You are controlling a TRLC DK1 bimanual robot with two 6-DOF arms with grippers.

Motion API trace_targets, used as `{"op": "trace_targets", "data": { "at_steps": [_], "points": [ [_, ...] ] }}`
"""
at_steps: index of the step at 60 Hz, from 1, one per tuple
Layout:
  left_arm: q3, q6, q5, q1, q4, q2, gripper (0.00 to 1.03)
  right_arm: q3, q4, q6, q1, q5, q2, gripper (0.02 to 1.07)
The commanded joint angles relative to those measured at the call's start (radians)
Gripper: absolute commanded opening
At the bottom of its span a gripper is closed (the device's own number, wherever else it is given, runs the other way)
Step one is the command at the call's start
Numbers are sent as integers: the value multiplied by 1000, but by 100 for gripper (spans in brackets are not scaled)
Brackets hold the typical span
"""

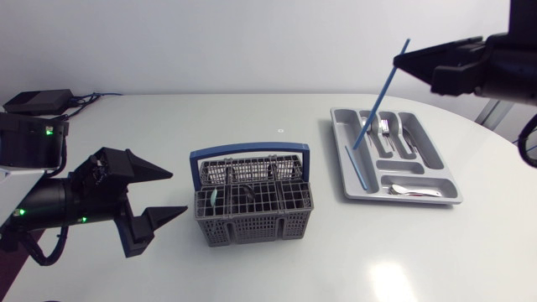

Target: Unload the cutlery basket into the drawer organizer.

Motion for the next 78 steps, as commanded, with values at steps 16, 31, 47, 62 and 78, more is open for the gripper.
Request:
{"op": "trace_targets", "data": {
  "at_steps": [16, 31, 47, 62, 78],
  "points": [
    [91, 51, -4, -45, -17, 20, 98, 146, -130, -22, -186, -49, 359, 8],
    [114, 119, -4, -92, -37, 20, 98, 292, -153, -22, -232, -35, 643, 8],
    [129, 197, -3, -144, -47, 35, 98, 462, -174, -25, -243, 19, 931, 8],
    [159, 323, -3, -226, -90, 86, 98, 575, -177, -25, -232, 52, 1129, 8],
    [264, 467, -18, -304, -164, 198, 98, 645, -157, -25, -229, 71, 1224, 34]
  ]
}}
